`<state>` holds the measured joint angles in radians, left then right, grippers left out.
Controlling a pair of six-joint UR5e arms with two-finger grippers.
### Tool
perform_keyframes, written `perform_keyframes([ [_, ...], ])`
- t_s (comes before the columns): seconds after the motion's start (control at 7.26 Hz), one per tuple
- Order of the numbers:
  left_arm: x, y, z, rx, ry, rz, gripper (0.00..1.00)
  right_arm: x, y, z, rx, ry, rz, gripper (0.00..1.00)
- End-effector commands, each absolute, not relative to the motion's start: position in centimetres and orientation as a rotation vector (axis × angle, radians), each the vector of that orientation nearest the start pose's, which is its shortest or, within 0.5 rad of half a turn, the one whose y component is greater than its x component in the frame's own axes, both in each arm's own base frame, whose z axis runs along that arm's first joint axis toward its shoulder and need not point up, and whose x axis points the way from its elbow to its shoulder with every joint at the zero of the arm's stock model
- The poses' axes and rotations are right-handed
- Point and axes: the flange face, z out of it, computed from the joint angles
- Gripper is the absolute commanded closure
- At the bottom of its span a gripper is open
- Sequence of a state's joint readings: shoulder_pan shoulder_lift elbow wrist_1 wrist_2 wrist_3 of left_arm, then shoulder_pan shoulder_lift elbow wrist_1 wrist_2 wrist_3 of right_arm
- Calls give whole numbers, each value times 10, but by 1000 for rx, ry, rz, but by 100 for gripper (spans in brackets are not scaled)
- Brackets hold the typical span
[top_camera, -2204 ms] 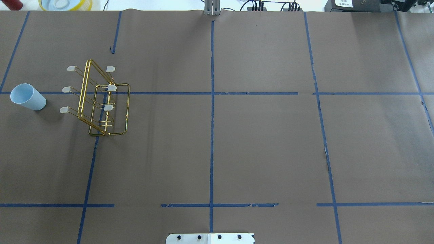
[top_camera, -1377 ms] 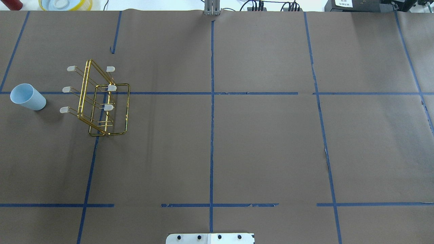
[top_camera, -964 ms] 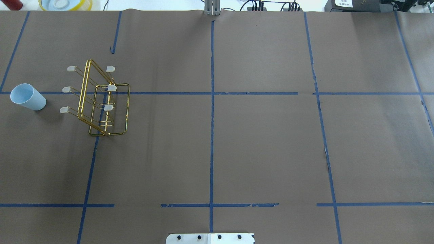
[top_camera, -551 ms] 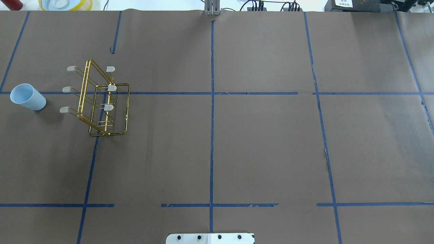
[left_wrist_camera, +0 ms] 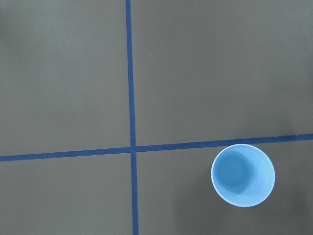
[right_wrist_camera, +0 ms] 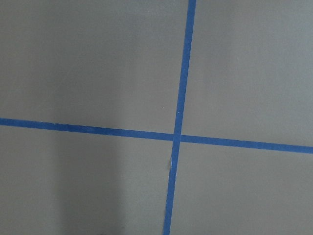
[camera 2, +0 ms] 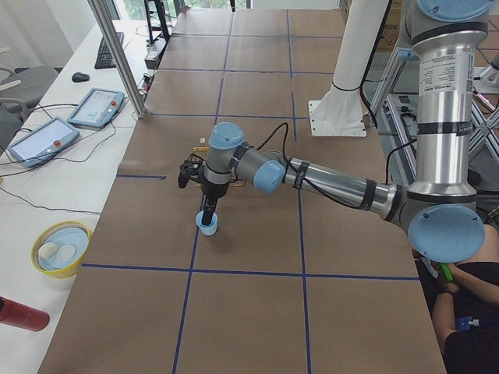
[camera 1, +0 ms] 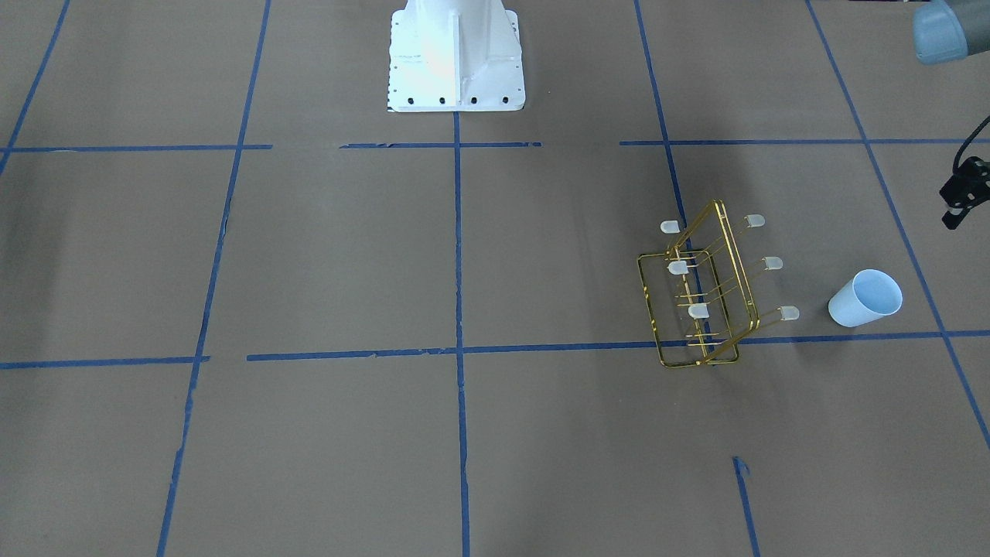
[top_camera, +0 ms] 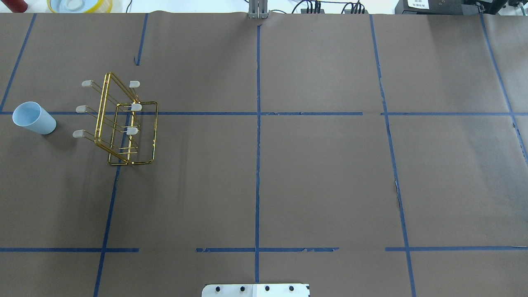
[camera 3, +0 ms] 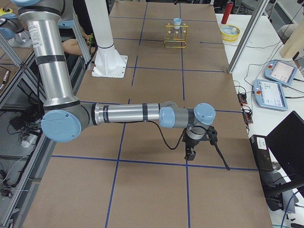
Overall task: Hang cup on cup holder
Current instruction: 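Lower the left gripper over the light blue cup and grasp its rim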
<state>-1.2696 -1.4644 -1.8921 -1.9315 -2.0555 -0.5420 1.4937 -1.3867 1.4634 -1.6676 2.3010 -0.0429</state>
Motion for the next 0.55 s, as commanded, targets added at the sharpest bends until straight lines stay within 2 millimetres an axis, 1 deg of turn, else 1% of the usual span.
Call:
perform_keyframes([
  [0.0,96,-439,538,428,642,-215,0,22,-570,627,-33,-730,-108,0],
  [0.14,121,-433,538,406,661,-262,0,23,-570,626,-31,-730,-107,0],
  [0.28,147,-427,536,431,669,-333,0,23,-570,626,-31,-730,-107,0],
  [0.41,168,-422,534,439,670,-401,0,23,-570,627,-33,-730,-106,0],
])
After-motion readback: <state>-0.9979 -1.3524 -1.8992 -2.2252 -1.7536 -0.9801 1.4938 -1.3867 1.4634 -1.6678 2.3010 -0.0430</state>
